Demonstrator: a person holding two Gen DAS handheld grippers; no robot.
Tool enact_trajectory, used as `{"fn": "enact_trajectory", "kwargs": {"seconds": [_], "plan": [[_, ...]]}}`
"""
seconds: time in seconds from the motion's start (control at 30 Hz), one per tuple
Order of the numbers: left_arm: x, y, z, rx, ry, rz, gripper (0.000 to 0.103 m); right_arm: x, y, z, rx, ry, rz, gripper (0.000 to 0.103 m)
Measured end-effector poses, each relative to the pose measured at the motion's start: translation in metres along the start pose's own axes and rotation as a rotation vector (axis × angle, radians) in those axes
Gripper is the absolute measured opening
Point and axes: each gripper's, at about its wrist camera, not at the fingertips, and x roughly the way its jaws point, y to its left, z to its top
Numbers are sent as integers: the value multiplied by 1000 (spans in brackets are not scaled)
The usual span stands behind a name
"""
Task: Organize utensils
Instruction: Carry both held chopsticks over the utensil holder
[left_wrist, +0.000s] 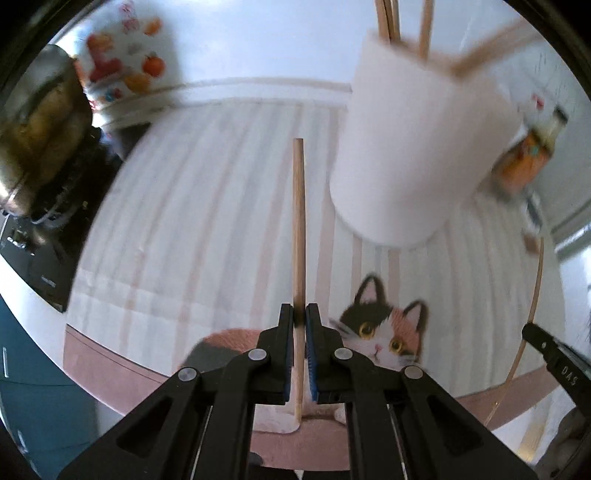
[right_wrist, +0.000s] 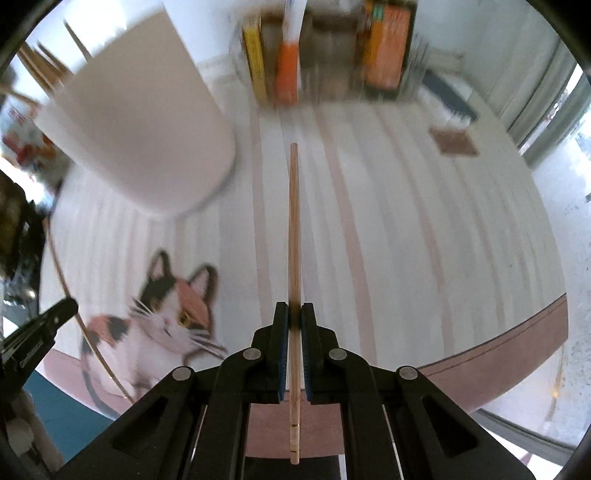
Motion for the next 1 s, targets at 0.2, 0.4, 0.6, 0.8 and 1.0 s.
{"fn": "enact_trajectory", "kwargs": {"seconds": [0.2,0.4,0.6,0.8,1.0], "plan": [[-35,30,28,-25,-121,1,4,-32,-4,7,50,-111,44,7],[-95,42,60,-74,-258,-61,4,-77,-6,34,108,-217,129,7],[-173,47,98,-106,-426,-117,4,-128,8,82,92,-338,203,7],[-215,45,145,-138,-514,-185,4,-160,25,146,92,-437,285,7],[-216,35,189,-159,-512,-232,4,-157,55,209,110,-469,394,7]]}}
